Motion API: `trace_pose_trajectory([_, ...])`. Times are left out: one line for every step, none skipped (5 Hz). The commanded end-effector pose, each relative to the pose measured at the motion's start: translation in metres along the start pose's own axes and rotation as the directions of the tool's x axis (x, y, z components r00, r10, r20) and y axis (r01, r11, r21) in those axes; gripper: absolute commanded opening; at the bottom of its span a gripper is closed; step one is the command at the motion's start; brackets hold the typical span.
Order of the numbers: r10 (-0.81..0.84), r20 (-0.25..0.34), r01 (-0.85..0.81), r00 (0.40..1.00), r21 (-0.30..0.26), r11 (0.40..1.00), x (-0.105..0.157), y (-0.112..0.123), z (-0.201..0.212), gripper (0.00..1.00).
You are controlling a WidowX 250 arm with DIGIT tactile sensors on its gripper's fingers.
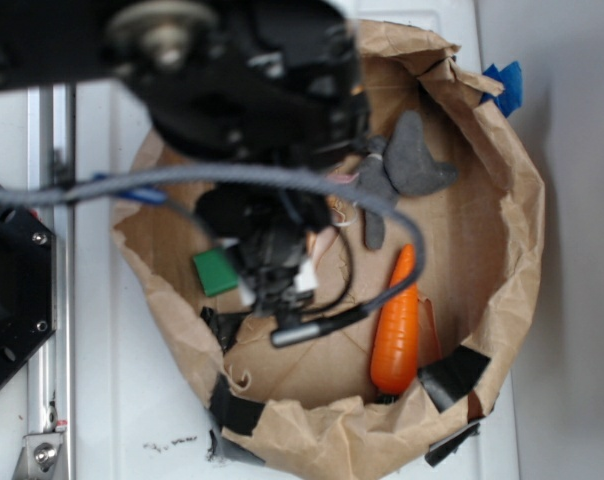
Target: Grab the shell.
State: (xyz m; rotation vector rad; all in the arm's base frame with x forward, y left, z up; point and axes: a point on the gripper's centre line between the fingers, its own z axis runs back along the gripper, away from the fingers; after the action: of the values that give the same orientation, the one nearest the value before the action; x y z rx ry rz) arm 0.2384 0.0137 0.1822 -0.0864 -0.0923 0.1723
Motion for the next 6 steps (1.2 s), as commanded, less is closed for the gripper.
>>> trace_pose_trajectory([0.065, 0.081, -0.064, 0.995, -0.02, 0.998, 0.028, 0.017, -0.019, 1.0])
trace_pose_trajectory([0.076, 0.134, -0.071, 0.988, -0.044, 0.997, 0.035, 0.024, -0.054, 1.0])
trace_pose_trajectory([0.087, 0.16, -0.084, 0.983, -0.023, 0.996, 0.047, 0.026, -0.075, 1.0])
trace_pose_trajectory([0.069, 0.132, -0.068, 0.989, -0.016, 0.998, 0.057, 0.024, -0.092, 1.0])
trace_pose_trajectory([0.042, 0.124, -0.039, 0.991, -0.03, 0.999, 0.058, 0.021, -0.094, 1.0])
trace_pose_trajectory([0.124, 0.124, -0.123, 0.985, -0.015, 0.992, 0.055, 0.019, -0.094, 1.0])
